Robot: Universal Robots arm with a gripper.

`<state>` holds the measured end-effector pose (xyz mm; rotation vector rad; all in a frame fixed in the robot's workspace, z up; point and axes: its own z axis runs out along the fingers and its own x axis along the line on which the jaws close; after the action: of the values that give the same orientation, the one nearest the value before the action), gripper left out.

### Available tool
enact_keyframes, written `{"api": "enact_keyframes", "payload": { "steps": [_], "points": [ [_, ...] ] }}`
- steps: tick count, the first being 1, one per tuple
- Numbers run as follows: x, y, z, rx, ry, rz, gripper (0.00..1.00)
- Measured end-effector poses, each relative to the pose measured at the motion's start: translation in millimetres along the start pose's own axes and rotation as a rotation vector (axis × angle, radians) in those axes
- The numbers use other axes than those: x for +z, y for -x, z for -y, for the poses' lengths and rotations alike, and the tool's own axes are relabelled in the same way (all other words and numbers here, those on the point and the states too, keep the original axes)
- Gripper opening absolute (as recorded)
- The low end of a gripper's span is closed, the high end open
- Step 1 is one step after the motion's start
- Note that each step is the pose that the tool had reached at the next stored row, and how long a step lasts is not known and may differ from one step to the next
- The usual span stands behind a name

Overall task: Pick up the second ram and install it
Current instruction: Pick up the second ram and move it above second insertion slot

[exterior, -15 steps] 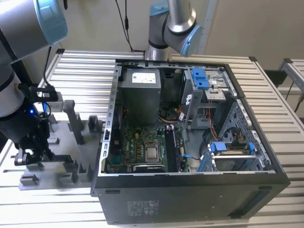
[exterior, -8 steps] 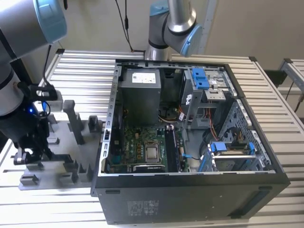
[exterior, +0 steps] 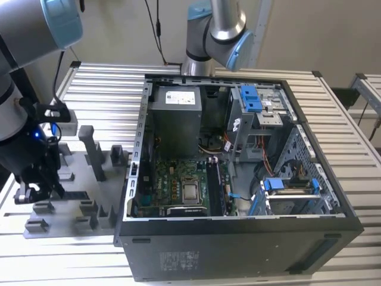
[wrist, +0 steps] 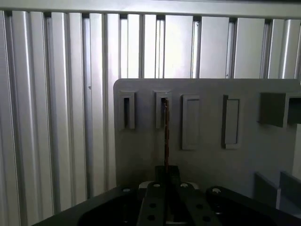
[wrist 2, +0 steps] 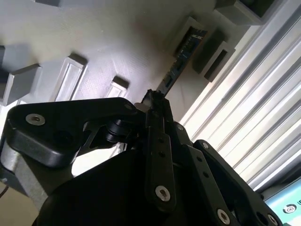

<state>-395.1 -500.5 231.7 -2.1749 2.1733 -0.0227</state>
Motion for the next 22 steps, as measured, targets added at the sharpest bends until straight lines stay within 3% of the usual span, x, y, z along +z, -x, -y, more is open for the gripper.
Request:
{"api": "enact_keyframes", "payload": {
  "steps": [11,22],
  "points": [
    [-10.1,0.4,0.6,0.002,-0.0001,-0.0001,0.14],
    [-13.4,0.5,0.7,0.002,-0.0001,-0.0001,0.14]
  ]
}}
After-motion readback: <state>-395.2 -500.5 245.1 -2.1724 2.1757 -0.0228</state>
